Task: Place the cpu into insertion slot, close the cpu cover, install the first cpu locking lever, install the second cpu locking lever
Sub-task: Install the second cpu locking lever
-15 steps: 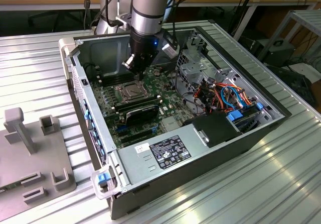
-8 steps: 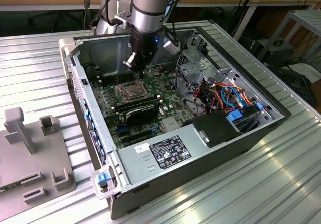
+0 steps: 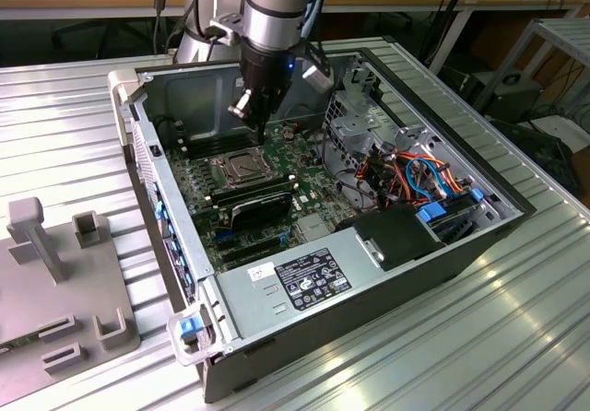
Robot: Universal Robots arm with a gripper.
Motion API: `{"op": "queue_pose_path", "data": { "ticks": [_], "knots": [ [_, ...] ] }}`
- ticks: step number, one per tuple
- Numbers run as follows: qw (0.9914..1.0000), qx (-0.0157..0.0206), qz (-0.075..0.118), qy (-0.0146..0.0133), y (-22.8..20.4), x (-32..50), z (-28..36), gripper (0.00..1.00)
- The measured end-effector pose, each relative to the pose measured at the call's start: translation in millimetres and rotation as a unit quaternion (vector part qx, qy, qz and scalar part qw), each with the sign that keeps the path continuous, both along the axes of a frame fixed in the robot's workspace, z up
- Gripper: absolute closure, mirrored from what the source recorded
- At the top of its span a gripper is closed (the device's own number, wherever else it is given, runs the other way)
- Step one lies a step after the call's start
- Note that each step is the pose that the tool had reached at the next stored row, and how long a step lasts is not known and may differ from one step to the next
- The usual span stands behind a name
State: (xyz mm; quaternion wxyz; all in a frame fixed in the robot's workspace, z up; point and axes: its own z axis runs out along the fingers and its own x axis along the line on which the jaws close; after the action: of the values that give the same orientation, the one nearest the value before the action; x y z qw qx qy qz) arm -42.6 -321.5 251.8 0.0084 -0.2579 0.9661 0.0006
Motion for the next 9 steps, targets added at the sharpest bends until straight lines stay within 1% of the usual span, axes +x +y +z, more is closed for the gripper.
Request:
{"op": "queue_pose_path", "data": {
  "ticks": [1, 3, 4, 6, 7, 8, 9],
  "knots": [
    [0.99991, -0.0001, 0.013, 0.0001, 0.0, 0.0, 0.1, 0.89],
    [0.99933, -0.0001, 0.037, 0.0003, -0.1, 0.0, 0.0, 0.89],
    [0.99899, -0.0001, 0.045, 0.0003, -0.1, 0.0, 0.0, 0.89],
    [0.99801, -0.0001, 0.063, 0.0004, -0.1, 0.0, -0.1, 0.89],
    [0.99787, -0.0001, 0.065, 0.0004, -0.5, 0.0, 0.0, 0.89],
    [0.99785, -0.0001, 0.065, 0.0004, -2.2, 0.0, -0.1, 0.89],
    [0.99786, -0.0001, 0.065, 0.0004, -6.2, 0.0, -0.1, 0.89]
  ]
}}
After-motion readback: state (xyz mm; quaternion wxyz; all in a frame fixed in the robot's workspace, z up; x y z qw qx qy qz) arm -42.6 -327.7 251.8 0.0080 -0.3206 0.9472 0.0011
